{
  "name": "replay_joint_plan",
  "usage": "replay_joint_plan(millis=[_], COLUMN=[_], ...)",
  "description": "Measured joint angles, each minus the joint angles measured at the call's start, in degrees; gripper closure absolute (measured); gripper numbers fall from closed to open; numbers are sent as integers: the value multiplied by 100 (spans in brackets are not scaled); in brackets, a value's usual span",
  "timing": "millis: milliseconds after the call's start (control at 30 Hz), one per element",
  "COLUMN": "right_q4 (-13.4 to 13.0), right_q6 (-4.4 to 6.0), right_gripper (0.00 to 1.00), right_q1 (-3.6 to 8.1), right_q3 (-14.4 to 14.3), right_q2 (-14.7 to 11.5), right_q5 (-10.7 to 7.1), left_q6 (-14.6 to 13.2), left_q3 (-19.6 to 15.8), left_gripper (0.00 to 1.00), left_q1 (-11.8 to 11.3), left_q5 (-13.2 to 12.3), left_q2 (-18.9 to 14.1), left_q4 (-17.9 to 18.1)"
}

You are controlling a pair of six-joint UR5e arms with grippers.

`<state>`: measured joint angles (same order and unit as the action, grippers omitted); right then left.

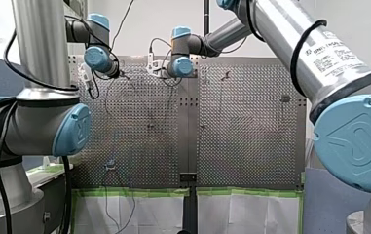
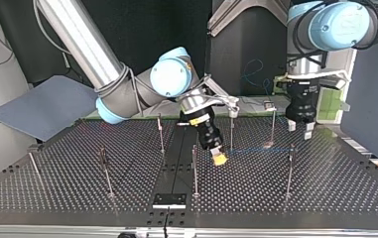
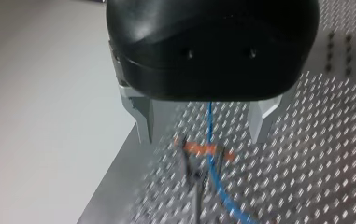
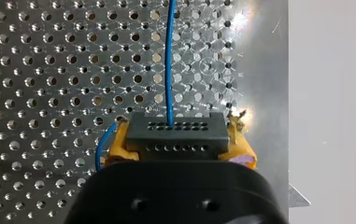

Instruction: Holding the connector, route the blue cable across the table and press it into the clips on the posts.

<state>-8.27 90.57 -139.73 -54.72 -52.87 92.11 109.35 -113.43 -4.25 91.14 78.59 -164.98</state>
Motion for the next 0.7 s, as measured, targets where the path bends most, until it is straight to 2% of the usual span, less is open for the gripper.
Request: replay_joint_plan(millis=[233,533,700], right_q4=[89,105,106], right_q6=[-2,-2,-2], right_gripper=[100,100,100], right_q1=[30,40,49], right_q3=[0,0,0], right_q2=[0,1,1], right_q5=[76,88,88], left_q6=[-441,-956,-1024], left_q3=[11,162,297], left_gripper=[0,0,0], left_q1=[212,372,429], left_q5=[-230,-242,-247], left_q2=[99,219,246], left_q4=[-204,-119,-66])
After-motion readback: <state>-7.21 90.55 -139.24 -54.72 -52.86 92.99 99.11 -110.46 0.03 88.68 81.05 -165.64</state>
